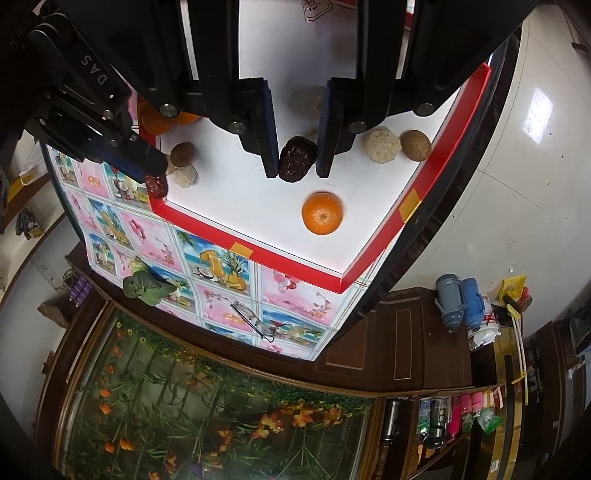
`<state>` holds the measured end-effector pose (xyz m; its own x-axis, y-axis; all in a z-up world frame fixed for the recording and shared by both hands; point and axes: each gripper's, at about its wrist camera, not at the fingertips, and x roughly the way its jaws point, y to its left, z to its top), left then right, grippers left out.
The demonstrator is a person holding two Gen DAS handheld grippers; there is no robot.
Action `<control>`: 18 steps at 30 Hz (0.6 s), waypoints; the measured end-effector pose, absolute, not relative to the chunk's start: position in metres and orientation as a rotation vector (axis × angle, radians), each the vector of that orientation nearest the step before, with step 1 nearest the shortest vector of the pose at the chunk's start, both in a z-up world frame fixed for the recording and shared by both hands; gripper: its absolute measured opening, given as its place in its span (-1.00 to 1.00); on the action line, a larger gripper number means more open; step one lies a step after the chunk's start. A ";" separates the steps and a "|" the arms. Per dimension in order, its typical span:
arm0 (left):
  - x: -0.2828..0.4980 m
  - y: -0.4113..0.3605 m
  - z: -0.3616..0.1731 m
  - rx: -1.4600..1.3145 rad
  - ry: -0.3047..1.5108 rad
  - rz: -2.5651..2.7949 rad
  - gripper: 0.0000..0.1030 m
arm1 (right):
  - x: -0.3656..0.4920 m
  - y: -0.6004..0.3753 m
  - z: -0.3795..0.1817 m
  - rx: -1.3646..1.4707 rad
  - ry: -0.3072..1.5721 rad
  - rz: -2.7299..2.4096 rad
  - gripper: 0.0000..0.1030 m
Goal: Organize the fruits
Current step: 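Lower both red dates toward the tray floor with both tools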
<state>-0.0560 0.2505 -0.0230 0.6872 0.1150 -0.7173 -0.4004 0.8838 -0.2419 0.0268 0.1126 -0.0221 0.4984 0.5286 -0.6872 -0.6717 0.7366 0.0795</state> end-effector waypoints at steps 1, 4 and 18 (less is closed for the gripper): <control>-0.056 0.251 -0.023 -0.404 0.763 0.295 -0.63 | 0.027 0.114 -0.023 -0.210 0.758 0.735 -0.63; -0.059 0.253 -0.023 -0.412 0.758 0.294 -0.64 | 0.027 0.117 -0.025 -0.215 0.764 0.736 -0.63; -0.055 0.251 -0.023 -0.401 0.774 0.288 -0.63 | 0.037 0.126 -0.028 -0.212 0.790 0.733 -0.63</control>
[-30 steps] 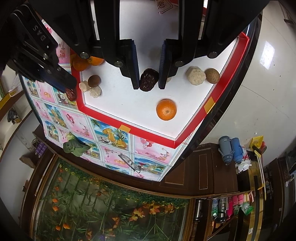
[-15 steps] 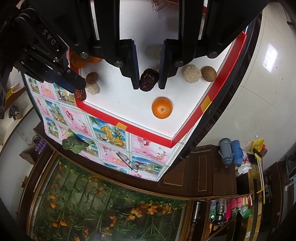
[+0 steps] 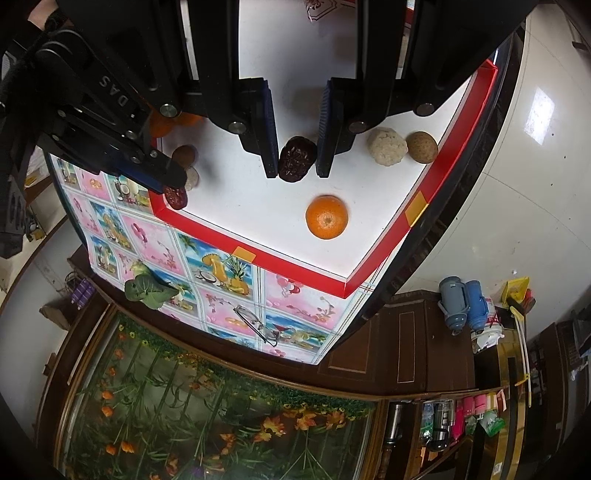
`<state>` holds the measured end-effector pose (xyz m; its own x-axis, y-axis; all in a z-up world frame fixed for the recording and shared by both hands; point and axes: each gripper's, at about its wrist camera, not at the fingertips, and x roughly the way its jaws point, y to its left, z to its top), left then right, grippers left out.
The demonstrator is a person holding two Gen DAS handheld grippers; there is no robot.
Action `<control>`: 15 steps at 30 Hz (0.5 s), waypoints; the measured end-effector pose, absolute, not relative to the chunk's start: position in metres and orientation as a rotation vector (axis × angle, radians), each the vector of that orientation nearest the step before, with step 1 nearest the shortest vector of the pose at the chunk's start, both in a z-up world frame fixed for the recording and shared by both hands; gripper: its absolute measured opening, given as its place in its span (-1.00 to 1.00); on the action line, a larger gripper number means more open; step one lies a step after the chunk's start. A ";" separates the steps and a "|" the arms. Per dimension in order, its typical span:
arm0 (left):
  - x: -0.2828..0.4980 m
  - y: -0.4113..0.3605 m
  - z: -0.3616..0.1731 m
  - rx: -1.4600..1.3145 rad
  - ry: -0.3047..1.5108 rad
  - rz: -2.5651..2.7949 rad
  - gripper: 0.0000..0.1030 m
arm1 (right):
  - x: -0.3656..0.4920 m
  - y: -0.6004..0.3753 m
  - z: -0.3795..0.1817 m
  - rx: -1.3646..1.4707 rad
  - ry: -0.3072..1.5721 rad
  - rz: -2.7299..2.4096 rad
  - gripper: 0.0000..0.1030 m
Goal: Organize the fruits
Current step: 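Lower both red dates toward the tray floor with both tools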
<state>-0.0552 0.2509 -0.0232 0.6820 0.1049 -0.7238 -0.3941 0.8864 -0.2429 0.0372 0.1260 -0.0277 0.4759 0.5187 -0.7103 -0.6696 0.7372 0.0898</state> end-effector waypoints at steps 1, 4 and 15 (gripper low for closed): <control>-0.055 0.252 -0.023 -0.400 0.773 0.291 -0.63 | 0.038 0.127 -0.029 -0.216 0.794 0.733 -0.63; -0.054 0.253 -0.025 -0.401 0.777 0.299 -0.63 | 0.042 0.130 -0.033 -0.228 0.803 0.733 -0.63; -0.051 0.253 -0.027 -0.403 0.787 0.310 -0.63 | 0.052 0.135 -0.039 -0.245 0.823 0.720 -0.62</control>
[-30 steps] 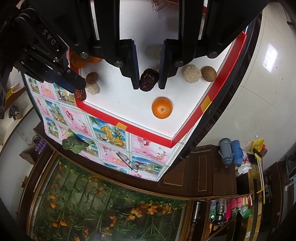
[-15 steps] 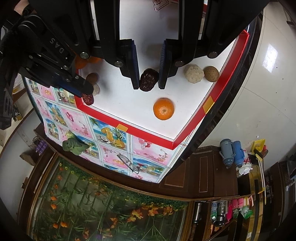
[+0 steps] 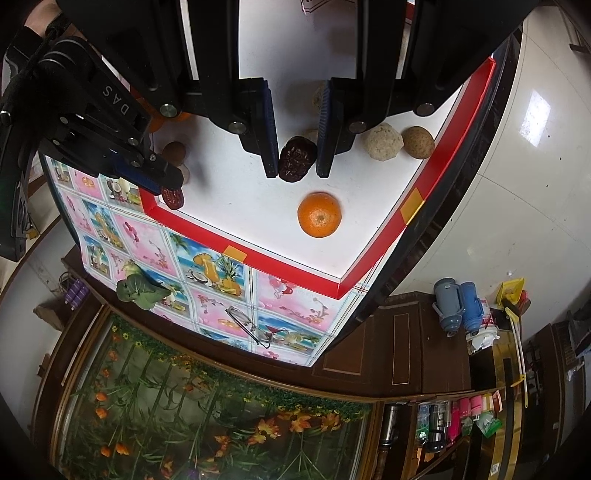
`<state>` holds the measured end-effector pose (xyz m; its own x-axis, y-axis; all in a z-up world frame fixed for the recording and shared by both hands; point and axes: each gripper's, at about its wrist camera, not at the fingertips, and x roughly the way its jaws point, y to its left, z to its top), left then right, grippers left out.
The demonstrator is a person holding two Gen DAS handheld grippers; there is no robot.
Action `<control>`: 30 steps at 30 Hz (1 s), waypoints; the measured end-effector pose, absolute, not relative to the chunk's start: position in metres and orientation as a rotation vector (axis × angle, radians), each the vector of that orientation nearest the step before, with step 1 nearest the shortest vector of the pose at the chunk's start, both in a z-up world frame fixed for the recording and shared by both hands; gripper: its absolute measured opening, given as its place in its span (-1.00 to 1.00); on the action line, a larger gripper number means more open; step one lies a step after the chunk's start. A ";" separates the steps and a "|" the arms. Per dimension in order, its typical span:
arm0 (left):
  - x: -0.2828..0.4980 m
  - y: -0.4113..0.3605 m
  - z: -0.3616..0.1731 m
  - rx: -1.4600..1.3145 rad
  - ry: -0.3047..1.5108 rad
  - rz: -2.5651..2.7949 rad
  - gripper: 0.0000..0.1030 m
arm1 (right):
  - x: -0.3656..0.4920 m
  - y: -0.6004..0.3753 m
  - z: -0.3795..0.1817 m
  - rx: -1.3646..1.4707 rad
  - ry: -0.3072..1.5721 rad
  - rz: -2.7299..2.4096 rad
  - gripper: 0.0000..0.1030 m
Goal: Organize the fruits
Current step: 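Lower both red dates toward the tray floor with both tools, then open both tools to drop the red dates into the tray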
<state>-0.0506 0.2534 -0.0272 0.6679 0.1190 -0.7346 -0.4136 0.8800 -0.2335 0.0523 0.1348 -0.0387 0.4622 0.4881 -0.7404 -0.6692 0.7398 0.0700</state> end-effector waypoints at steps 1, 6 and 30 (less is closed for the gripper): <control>-0.050 0.254 -0.028 -0.404 0.787 0.311 -0.63 | 0.053 0.135 -0.039 -0.246 0.825 0.720 -0.63; -0.048 0.258 -0.030 -0.406 0.794 0.318 -0.63 | 0.054 0.135 -0.040 -0.249 0.827 0.719 -0.63; -0.047 0.263 -0.032 -0.454 0.786 0.344 -0.61 | 0.070 0.141 -0.051 -0.263 0.879 0.709 -0.61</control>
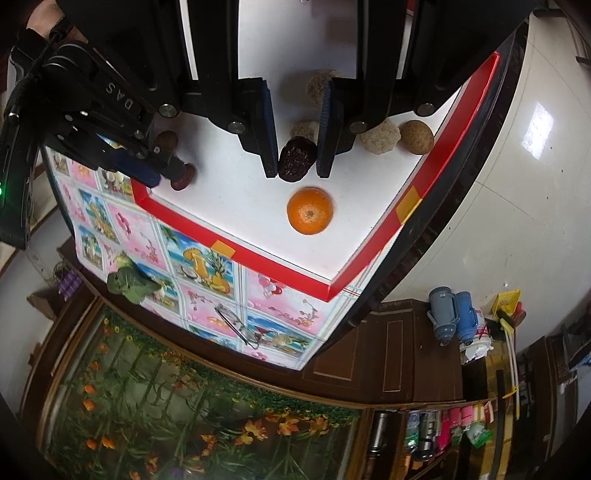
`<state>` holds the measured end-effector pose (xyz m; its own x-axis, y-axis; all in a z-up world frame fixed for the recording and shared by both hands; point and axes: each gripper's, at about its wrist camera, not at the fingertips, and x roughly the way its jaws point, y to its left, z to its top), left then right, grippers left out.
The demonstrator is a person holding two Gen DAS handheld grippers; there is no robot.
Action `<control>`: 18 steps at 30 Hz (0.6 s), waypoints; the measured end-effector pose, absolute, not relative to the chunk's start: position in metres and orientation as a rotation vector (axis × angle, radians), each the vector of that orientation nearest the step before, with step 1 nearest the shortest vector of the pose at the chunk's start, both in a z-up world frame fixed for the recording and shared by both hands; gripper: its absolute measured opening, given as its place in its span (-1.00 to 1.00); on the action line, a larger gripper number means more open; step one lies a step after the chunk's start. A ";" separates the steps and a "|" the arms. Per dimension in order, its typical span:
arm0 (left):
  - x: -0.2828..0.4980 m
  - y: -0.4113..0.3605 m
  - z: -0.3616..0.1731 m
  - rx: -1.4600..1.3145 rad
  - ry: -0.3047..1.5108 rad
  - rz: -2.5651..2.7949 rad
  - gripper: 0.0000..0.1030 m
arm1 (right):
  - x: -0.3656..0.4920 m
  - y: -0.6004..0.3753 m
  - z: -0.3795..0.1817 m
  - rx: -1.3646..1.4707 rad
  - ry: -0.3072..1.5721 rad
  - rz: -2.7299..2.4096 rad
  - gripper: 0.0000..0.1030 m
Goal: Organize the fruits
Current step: 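Open both tools to drop the red dates into the tray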
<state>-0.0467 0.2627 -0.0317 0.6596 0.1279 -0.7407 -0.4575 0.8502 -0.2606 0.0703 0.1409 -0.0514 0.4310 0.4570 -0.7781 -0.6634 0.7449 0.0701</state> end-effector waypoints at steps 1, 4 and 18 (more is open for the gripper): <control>-0.048 0.264 -0.031 -0.460 0.782 0.354 -0.60 | 0.071 0.141 -0.051 -0.264 0.880 0.709 -0.59; -0.053 0.264 -0.025 -0.472 0.751 0.361 0.04 | 0.071 0.140 -0.050 -0.259 0.875 0.714 -0.23; -0.075 0.231 -0.010 -0.364 0.720 0.431 0.99 | 0.049 0.080 -0.006 -0.206 0.760 0.679 0.54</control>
